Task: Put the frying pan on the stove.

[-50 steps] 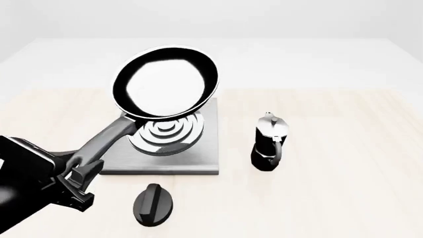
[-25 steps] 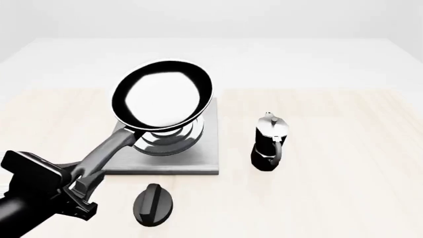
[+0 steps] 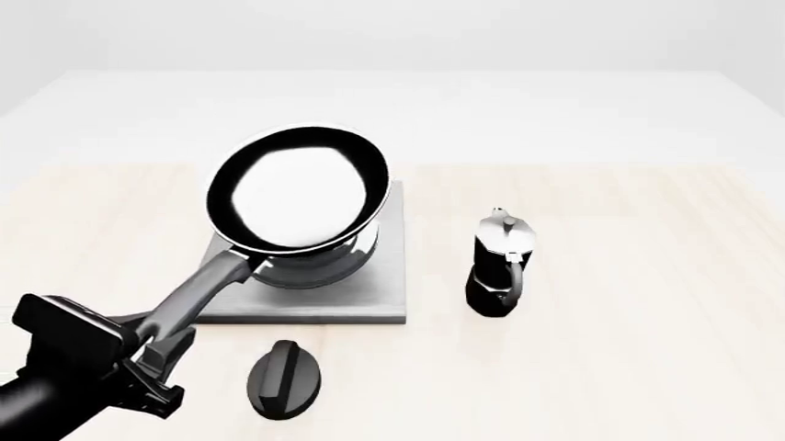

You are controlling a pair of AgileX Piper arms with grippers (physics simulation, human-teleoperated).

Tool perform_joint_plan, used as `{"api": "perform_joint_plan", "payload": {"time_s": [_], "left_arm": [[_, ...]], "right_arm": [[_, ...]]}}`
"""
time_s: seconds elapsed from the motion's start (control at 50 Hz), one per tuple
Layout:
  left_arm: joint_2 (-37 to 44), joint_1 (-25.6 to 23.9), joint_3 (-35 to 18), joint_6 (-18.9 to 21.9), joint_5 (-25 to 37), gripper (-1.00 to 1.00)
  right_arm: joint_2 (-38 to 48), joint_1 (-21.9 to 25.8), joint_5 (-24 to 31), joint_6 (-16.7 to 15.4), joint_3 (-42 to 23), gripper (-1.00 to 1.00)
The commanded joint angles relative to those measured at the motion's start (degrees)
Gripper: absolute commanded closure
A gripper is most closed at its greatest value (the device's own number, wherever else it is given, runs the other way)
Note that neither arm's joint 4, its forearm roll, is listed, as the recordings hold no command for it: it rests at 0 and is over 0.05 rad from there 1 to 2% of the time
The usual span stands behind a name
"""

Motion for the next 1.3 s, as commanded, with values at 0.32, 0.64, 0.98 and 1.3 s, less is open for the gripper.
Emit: {"api": "perform_joint_plan", "payload": {"time_s": [0.32, 0.64, 0.98, 1.3], "left_arm": [[4.1, 0.6, 1.8, 0.5, -7.4, 1.00], [10.6, 1.1, 1.4, 0.2, -12.9, 1.00], [14.6, 1.7, 1.5, 0.0, -16.3, 1.00], [16.0, 1.9, 2.5, 0.1, -17.6, 1.00]], "right_arm": [[0.0, 0.0, 0.0, 0.0, 0.0, -1.00], [0.0, -0.1, 0.0, 0.0, 0.0, -1.00], [0.0, -0.2, 0.0, -0.1, 0.0, -1.00], [0.0, -0.2, 0.0, -0.2, -0.1, -1.00]]}}
